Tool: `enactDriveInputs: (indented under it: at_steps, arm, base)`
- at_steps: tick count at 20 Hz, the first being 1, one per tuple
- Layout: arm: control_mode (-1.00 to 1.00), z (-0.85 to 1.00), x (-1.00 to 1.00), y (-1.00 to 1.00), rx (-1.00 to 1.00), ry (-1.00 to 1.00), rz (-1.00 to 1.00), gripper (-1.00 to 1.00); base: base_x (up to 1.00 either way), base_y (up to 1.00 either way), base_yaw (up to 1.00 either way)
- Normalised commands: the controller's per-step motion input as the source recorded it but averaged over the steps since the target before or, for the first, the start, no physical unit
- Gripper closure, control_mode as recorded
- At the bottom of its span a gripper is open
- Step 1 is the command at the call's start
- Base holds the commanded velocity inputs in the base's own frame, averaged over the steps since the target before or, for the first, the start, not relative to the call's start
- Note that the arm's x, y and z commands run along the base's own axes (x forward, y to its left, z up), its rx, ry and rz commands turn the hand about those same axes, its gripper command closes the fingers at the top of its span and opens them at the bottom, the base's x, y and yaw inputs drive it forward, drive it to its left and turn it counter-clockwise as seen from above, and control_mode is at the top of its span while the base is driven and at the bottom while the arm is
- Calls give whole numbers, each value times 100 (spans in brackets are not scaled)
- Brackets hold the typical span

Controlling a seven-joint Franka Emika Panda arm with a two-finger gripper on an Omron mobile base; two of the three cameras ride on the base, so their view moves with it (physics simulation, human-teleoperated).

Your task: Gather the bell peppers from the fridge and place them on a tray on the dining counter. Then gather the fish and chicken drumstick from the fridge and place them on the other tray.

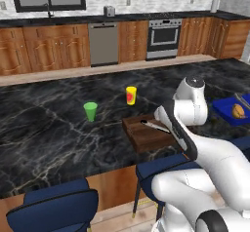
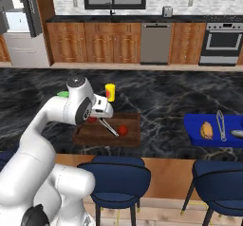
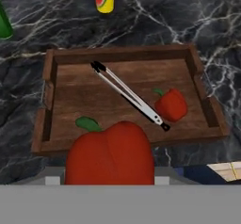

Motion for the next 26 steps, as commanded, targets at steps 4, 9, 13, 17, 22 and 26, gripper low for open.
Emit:
enactDriveInputs:
  at_steps: [4,9,13,17,22,26]
  arm:
    - [-100,-41,35,5,0,11,0,100]
    - [-100,-35,33,1,0,10,0,100]
    - [-100,-31,37,0,0,11,0,100]
    - [-100,-24,41,0,0,8,0,100]
    - [-100,-19,42,2,0,2,0,100]
    - [-100,-29,39,12,0,4,-1,100]
  base:
    - [0,0,0]
    - [0,0,0]
    - [0,0,0]
    - [0,0,0]
    - [0,0,0]
    - [0,0,0]
